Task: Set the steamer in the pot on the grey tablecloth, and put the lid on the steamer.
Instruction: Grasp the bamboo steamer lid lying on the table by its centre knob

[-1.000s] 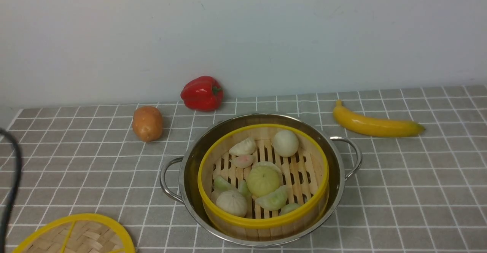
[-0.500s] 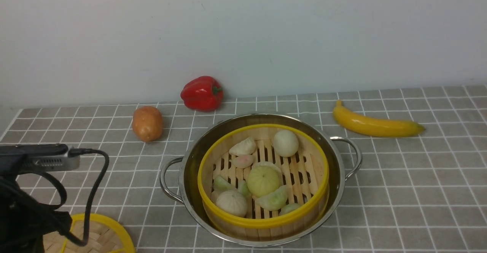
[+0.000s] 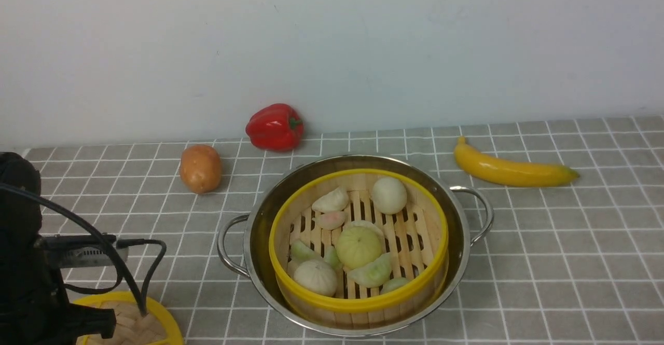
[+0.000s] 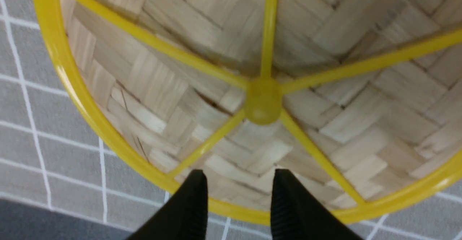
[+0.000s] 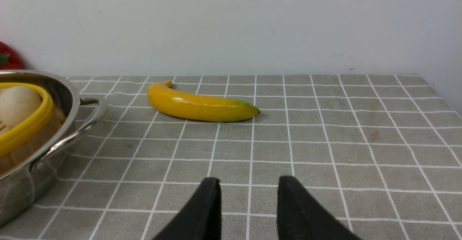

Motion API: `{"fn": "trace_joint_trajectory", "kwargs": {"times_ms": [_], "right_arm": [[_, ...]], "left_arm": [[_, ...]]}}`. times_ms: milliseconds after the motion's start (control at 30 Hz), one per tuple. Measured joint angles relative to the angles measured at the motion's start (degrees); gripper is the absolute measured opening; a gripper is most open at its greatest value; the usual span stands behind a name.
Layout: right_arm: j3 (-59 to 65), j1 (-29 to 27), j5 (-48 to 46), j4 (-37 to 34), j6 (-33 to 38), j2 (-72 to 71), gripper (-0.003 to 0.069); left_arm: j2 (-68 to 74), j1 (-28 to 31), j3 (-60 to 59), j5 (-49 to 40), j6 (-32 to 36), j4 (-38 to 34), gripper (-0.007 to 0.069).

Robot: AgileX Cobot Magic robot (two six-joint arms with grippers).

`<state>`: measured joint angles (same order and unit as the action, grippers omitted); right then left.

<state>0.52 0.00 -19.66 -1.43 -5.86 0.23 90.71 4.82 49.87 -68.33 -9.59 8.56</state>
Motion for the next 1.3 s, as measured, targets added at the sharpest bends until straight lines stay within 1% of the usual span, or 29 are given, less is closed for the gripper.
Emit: {"fn": "trace_joint_trajectory", "kwargs": {"times_ms": [200,267,467,833,933,1000,1100,1300], "right_arm": [[0.0,0.0,0.0,0.0,0.0,0.0,0.0241],[0.0,0.0,0.0,0.0,0.0,0.0,0.0241],[0.0,0.0,0.0,0.0,0.0,0.0,0.0241],[0.0,0.0,0.0,0.0,0.0,0.0,0.0241],[0.0,0.0,0.0,0.0,0.0,0.0,0.0241],[0.0,0.0,0.0,0.0,0.0,0.0,0.0241],[0.0,0.0,0.0,0.0,0.0,0.0,0.0241],[0.0,0.0,0.0,0.0,0.0,0.0,0.0241]], "left_arm": [[0.0,0.0,0.0,4.2,0.1,-0.4,0.0243],[0.3,0.0,0.0,5.5,1.6,-2.0,0.0243],[3.1,0.0,0.1,5.9,3.3,-3.0,0.0243],[4.0,0.0,0.1,7.6,3.0,-1.0,0.0242],[4.0,0.0,0.1,7.6,3.0,-1.0,0.0223],[4.0,0.0,0.1,7.2,3.0,-0.9,0.0161],[4.0,0.0,0.1,6.5,3.1,-0.9,0.0113],[4.0,0.0,0.1,5.4,4.3,-0.9,0.0113]]}}
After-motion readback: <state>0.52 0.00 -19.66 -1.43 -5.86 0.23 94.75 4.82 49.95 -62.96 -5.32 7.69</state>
